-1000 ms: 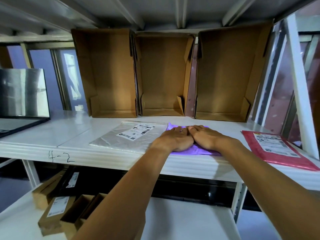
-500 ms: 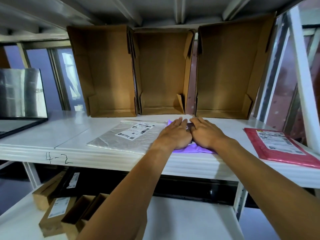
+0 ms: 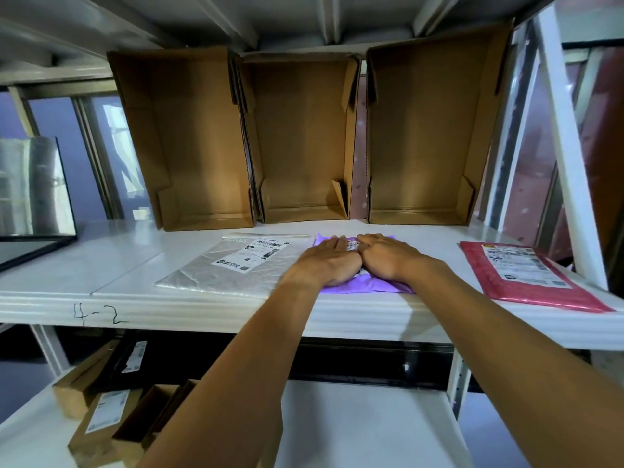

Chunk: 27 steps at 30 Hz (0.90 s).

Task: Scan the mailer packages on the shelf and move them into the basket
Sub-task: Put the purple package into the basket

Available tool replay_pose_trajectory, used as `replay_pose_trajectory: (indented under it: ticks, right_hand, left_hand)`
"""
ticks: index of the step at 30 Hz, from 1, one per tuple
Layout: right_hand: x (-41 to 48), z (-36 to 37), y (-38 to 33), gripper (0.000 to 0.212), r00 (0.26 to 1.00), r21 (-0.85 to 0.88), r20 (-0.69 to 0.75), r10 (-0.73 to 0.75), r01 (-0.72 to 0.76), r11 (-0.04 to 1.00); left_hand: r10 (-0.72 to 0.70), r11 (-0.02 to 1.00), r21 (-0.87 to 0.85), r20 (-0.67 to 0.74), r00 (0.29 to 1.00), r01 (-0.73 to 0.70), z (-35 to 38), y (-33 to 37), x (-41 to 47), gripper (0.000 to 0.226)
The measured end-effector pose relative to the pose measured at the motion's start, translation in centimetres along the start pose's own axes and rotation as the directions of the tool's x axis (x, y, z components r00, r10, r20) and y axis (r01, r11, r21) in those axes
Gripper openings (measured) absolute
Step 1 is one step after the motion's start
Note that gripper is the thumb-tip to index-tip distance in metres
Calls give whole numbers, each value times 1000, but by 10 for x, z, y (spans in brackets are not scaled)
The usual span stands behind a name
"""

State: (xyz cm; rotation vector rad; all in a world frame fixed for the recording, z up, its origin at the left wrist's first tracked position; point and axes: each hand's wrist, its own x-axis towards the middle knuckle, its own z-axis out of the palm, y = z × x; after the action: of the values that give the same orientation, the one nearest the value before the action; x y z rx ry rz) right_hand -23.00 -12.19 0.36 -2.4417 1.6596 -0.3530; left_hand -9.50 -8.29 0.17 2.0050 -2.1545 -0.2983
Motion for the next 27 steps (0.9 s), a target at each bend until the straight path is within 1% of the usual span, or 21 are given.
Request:
replay_pose_trajectory:
  ticks: [3, 8, 11, 13, 16, 17, 20, 23, 25, 27]
  right_hand:
    - [-2, 0, 0, 56, 1000, -16, 13, 17, -17, 1000]
    - [-9, -2, 0, 49, 1000, -22, 30, 2, -1, 1000]
    - [-10, -3, 5, 50, 999, -32, 44, -12, 14, 999]
    - [-12, -3, 8, 51, 999, -20, 51, 4, -3, 1000]
    - [-15, -6, 13, 36, 997, -1, 60, 54, -54, 999]
    - [-17, -7, 15, 36, 996, 2, 72, 53, -53, 999]
    - [-21, -11, 20, 48, 996, -10, 75, 55, -54, 998]
    - [-21, -9, 22, 55, 995, -86, 85, 49, -42, 995]
    - [-24, -8, 18, 57, 996, -123, 58, 71, -64, 990]
    - [-31, -7, 13, 54, 997, -146, 17, 77, -74, 987]
  left_hand:
    - [-41, 999, 22, 6, 999, 41, -1, -1, 0, 73]
    - [-88, 996, 26, -13, 996, 89, -2, -6, -1, 82]
    - [-85, 996, 28, -12, 996, 86, -2, -7, -1, 84]
    - [-85, 996, 26, -8, 996, 86, -2, -7, -2, 84]
    - [-97, 995, 33, 15, 995, 96, -2, -10, 1, 84]
    - [-94, 995, 27, 23, 995, 94, -2, -11, 2, 85]
    - [-89, 996, 29, 11, 996, 89, -1, -12, 5, 84]
    - [-74, 997, 19, 9, 997, 74, -1, -13, 5, 82]
    - [-63, 998, 13, -5, 998, 63, -1, -11, 2, 81]
    - [-55, 998, 23, -35, 998, 56, -4, -6, -3, 78]
